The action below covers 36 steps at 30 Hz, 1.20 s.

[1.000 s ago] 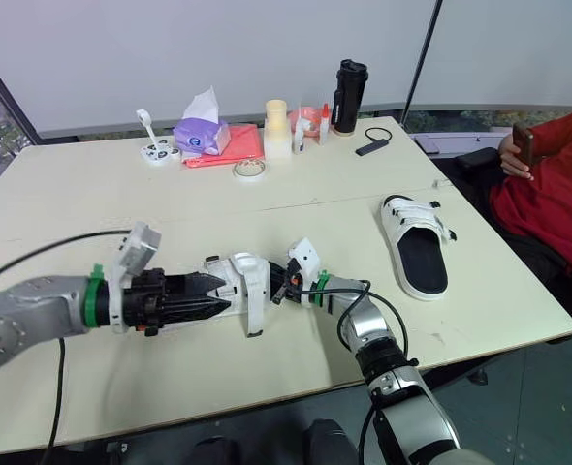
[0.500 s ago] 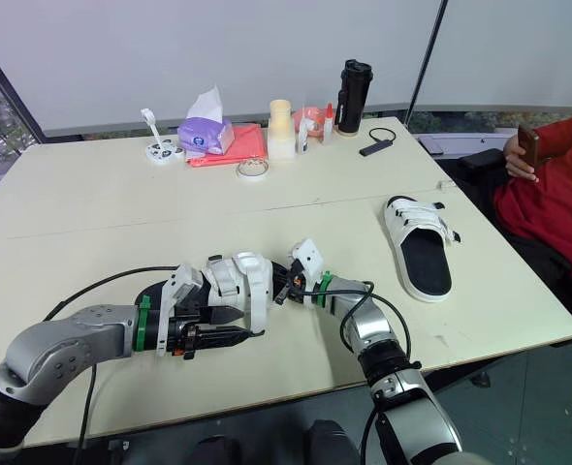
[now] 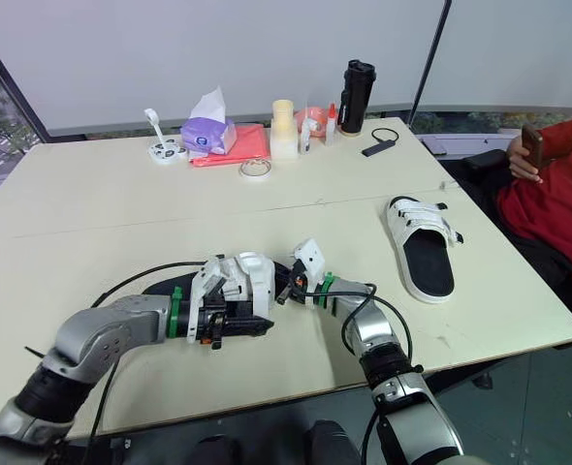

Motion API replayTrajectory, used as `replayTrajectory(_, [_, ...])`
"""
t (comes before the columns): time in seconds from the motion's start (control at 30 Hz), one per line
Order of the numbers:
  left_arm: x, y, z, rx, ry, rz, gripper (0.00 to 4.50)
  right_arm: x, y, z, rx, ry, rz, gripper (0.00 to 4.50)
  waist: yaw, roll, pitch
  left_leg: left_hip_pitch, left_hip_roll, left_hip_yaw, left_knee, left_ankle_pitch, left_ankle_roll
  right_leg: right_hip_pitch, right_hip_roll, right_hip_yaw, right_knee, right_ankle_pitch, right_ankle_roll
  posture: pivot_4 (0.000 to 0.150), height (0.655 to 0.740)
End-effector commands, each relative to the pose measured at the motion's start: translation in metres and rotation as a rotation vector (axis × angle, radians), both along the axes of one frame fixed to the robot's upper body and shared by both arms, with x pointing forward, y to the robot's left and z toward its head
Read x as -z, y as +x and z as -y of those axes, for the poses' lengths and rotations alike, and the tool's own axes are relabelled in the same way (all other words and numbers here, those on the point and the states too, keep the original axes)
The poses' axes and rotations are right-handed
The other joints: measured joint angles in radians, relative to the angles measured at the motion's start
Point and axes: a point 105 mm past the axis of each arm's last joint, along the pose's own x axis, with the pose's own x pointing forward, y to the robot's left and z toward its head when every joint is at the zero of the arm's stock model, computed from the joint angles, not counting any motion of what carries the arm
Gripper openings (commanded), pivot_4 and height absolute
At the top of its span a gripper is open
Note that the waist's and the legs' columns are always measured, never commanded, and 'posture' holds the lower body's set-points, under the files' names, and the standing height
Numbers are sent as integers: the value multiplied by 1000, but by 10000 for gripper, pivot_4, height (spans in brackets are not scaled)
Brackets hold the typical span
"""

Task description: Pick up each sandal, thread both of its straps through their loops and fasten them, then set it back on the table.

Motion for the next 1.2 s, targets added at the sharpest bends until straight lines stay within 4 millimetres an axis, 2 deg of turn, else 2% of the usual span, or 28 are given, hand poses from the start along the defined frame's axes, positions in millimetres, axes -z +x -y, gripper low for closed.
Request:
replayTrajectory(0.03, [-3,1,4,9,0,15,340,55,-9,22,91,-121,-194,0,0,1,0,0,0,0,0,0,0,0,0,0,0,0,0,1500,7400])
replayTrajectory(0.23, [-7,1,4,-1,-25,6,340,54,-9,21,93,-120,-195,0,1,1,0,0,0,-1,0,0,0,0,0,0,0,0,0,1500,7400])
replayTrajectory(0.4, [-83,4,-14,37,-310,-73,340,56,-10,23,90,-124,-203,0,0,-1,1,-1,0,-2,0,0,0,0,0,-1,0,0,0,1500,7400])
replayTrajectory(0.43, [-93,6,-17,38,-349,-82,340,57,-11,22,87,-126,-204,0,0,-1,1,-1,0,-3,1,0,0,0,0,-2,0,0,0,1500,7400])
replayTrajectory(0.57, [-106,35,-24,-90,-437,-103,340,57,-10,18,78,-123,-207,0,-2,2,0,0,-1,-3,0,0,0,2,0,-3,-1,0,1,1500,7400])
replayTrajectory(0.73, [-100,49,-21,-115,-435,-123,340,54,-8,14,71,-119,-202,0,-2,2,0,0,0,-4,0,0,0,1,1,-3,0,2,4,1500,7400])
replayTrajectory(0.9, [-76,57,-14,-119,-396,-174,340,55,-9,15,71,-122,-201,0,-2,2,0,0,0,-4,0,0,0,2,2,-2,0,1,1,1500,7400])
replayTrajectory(1.03, [-63,58,-14,-108,-369,-202,340,56,-10,20,81,-125,-203,0,-2,2,0,0,0,-4,0,0,0,1,2,-2,0,1,1,1500,7400])
replayTrajectory(1.2, [-57,56,-16,-95,-365,-231,340,57,-11,21,86,-125,-204,0,-1,2,0,0,0,-4,0,0,0,1,2,-2,0,1,1,1500,7400])
